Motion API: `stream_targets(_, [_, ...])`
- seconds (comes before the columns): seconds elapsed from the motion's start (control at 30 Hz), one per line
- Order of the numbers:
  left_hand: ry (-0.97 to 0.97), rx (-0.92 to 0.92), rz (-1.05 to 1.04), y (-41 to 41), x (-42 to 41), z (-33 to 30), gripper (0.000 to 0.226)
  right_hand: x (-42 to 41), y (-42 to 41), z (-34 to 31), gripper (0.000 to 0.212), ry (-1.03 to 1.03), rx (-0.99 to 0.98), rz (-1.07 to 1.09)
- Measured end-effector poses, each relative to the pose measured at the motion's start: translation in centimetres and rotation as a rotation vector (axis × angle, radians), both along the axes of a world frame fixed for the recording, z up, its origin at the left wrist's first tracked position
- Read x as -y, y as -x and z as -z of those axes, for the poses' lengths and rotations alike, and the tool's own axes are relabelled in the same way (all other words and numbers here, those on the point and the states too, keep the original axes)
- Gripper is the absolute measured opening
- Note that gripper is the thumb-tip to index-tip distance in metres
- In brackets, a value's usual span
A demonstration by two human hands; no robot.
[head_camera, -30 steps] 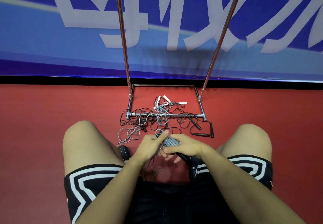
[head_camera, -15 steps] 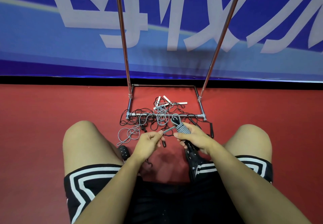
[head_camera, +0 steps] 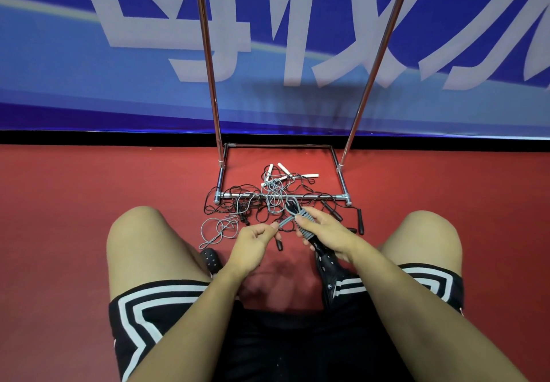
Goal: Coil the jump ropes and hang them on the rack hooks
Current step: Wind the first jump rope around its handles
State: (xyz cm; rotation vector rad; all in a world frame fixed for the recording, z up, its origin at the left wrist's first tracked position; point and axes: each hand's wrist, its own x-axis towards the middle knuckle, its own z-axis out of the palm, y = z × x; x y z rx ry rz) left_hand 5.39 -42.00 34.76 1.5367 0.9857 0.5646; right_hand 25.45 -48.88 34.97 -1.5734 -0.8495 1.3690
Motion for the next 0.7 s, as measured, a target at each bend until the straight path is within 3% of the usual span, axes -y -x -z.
stream_targets(0.07, [-0.010,0.009,0.013,0.0,0.0,0.2,0.040,-0.2,0.2,-0.1,0.028,0.017,0.021,0.002])
stream_targets(0.17, [-0.015,0.001,0.027,0.1,0.0,0.1,0.041,-0.6,0.6,-0.2,0.044,0.079,-0.052,0.046])
stream_targets(0.37, [0.011,-0.007,0.019,-0.1,0.2,0.2,0.044,-0.9,0.5,1.4,0.026,0.047,0.077,0.010])
stream_targets(0.57, [-0.002,-0.005,0.043,-0.1,0.2,0.4,0.050,-1.3,1.2,1.2,0.037,0.051,0.111,-0.011])
stream_targets(0.7, [0.025,0.013,0.025,0.0,0.1,0.4,0.052,-1.4,1.5,1.5,0.023,0.039,0.145,-0.033])
